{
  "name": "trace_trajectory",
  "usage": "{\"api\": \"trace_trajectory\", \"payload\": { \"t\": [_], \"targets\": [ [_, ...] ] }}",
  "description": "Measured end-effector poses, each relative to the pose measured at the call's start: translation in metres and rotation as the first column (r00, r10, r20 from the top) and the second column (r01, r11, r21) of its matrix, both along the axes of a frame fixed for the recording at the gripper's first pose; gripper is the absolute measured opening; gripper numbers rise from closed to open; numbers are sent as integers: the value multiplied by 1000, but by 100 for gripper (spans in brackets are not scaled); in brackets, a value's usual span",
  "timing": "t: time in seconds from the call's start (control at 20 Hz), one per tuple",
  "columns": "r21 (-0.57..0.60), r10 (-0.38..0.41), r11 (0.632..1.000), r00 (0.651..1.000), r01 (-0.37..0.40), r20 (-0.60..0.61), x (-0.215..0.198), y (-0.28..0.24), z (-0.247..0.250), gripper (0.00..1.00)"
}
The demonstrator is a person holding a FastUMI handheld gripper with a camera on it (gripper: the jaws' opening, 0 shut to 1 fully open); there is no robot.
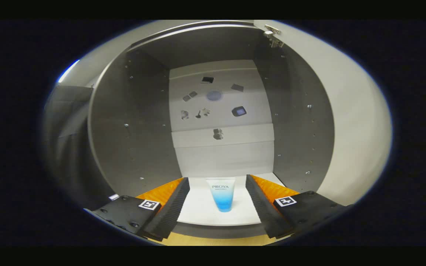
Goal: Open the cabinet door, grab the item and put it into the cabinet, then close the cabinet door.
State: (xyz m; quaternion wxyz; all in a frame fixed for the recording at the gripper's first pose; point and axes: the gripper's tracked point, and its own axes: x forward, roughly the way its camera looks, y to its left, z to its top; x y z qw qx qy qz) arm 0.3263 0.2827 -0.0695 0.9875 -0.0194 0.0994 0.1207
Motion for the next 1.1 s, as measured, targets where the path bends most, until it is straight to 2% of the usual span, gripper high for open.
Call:
{"api": "trace_trajectory", "payload": {
  "t": [0.3, 0.45, 0.55, 0.85, 0.95, 1.1],
  "targets": [
    [22, 162, 987, 987, -162, 21, -118, 34, 47, 98],
    [50, 277, 960, 961, -276, -24, -185, 42, 57, 98],
    [48, 300, 953, 953, -299, -31, -222, 31, 66, 98],
    [3, 265, 964, 964, -265, -24, -318, -35, 97, 98],
    [-36, 219, 975, 976, -219, -8, -345, -67, 106, 98],
    [-14, 116, 993, 992, -116, 40, -381, -111, 126, 98]
  ]
}}
